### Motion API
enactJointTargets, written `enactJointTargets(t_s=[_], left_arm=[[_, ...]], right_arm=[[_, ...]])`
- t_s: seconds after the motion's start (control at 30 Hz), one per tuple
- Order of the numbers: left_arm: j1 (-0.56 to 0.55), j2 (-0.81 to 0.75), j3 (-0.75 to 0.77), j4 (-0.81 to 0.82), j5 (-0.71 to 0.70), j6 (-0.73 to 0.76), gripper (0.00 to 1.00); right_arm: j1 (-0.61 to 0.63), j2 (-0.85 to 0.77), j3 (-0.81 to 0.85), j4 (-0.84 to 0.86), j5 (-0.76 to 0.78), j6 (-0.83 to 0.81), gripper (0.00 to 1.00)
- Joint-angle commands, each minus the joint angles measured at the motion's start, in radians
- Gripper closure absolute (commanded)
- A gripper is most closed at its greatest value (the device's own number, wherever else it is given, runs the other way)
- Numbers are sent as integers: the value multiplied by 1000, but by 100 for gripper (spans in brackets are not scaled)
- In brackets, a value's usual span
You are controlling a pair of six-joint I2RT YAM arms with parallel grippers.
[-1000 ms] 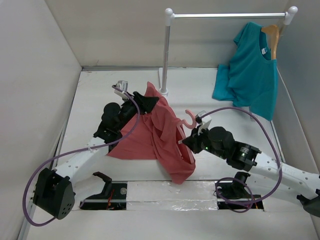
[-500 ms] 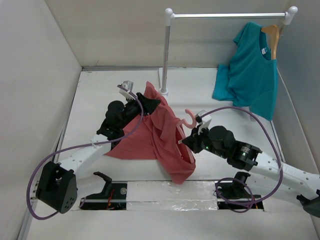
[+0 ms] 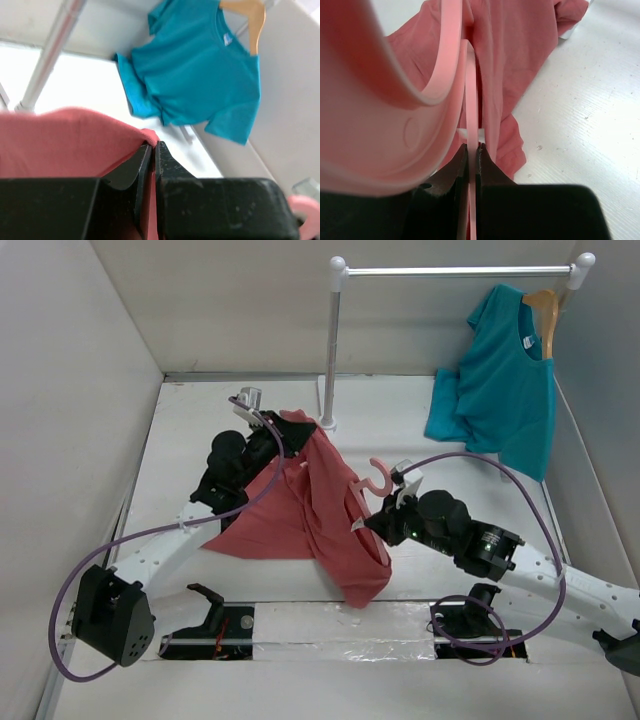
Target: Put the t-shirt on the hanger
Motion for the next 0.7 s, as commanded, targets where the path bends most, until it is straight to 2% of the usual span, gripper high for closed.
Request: enactJointTargets(t_s=[0.0,0.23,0.33,0.47,0.57,0.6,0.67], left_arm=[[1,-22,121,-30,-95,17,100],[1,12,210,-87,-153,34,100],[1,18,252,-109,-155,36,100],[1,36,350,-171,-168,54,100],[1,65,486,-231,-150,79,100],[1,73,561,-265,-144,80,100],[1,79,626,-293,-144,83,100]], right_arm=[[-7,-21,46,-22,-55,-1,100],[27,-118,137,-155,-15,-7,100],[36,-120,224,-215,26,-33,100],[36,-60,407,-275,53,-95,100],[36,9,623,-341,22,-141,100],[36,61,768,-397,19,-156,100],[36,115,935,-465,31,-198,100]])
